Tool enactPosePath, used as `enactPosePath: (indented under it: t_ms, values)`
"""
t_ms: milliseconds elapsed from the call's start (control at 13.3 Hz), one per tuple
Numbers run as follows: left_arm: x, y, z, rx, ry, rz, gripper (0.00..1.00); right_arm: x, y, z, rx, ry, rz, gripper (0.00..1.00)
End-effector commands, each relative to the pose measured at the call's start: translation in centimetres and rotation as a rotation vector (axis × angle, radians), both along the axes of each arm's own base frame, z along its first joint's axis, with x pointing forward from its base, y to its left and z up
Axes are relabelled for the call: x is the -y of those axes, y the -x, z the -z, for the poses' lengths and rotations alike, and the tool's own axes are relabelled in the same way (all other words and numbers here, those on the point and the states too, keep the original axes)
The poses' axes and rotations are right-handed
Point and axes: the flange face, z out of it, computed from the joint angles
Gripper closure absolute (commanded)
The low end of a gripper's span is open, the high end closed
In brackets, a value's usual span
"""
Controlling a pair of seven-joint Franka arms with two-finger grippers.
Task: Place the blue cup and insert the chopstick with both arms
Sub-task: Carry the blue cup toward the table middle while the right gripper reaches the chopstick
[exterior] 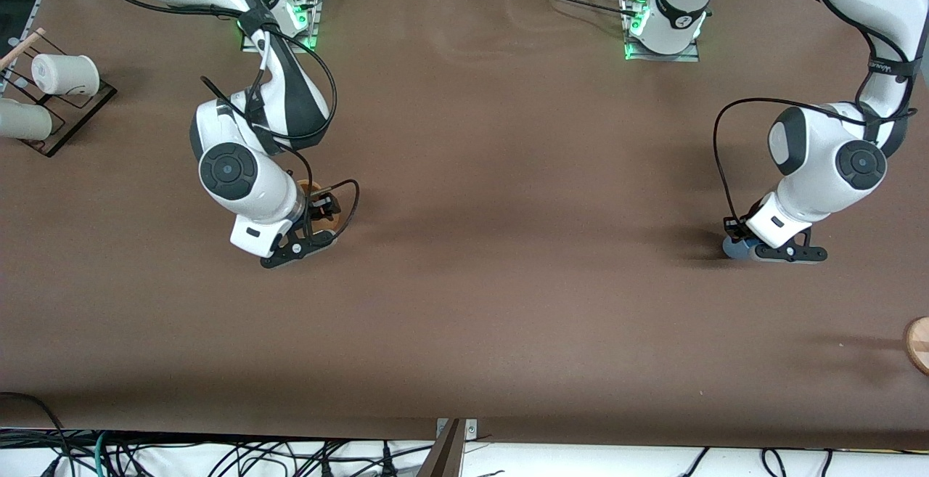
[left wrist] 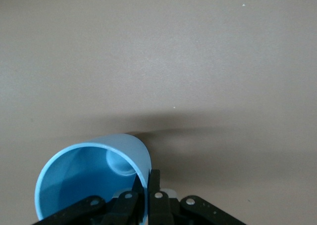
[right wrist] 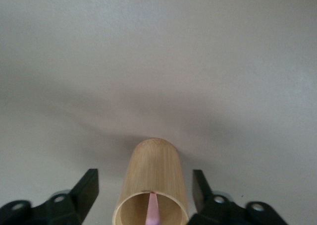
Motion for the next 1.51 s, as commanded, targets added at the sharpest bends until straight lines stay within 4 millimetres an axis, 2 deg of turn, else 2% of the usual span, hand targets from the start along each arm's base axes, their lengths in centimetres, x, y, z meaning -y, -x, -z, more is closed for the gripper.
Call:
enactPosePath:
  t_ms: [0,151,301,452,678,829,904,979,1130,1432]
  values:
    - [5.0,-2.7,-4.3,-0.044,-0.008,0.012,1.00,1.0,0.6,-0.1,0.001,0.006,-0.003,0.46]
    - [14.0,-3.3,-7.0,-0.047,-0.007,-0.069,1.00,1.0,0.8,0.3,-0.004,0.005,-0.003,0.51]
    - [24.1,-2.4,-8.9,-0.028,0.017,-0.080,1.00,1.4,0.8,0.6,-0.008,0.008,0.004,0.64]
    - [32.8,-1.4,-9.2,-0.034,0.020,0.024,1.00,1.4,0.8,0.6,-0.008,0.007,0.006,0.81]
    - [42.3,0.4,-8.0,-0.068,0.047,0.116,1.00,1.3,0.7,0.4,-0.005,0.004,0.007,0.97]
    - [46.8,2.0,-5.6,-0.093,0.053,0.075,1.00,1.2,0.2,-0.7,0.010,-0.004,0.010,1.00]
    - [49.0,2.1,-4.6,-0.087,0.057,0.061,1.00,1.0,-0.3,-1.7,0.028,-0.011,0.007,1.00]
    - [51.0,2.2,-3.5,-0.082,0.061,0.053,1.00,0.8,-0.5,-2.8,0.045,-0.017,0.005,1.00]
    - [53.7,2.3,-1.7,-0.073,0.067,0.063,1.00,0.4,-0.6,-6.5,0.074,-0.032,-0.003,1.00]
    - [53.9,2.2,-0.1,-0.077,0.054,0.038,1.00,-0.8,-0.5,-16.5,0.084,-0.049,-0.018,1.00]
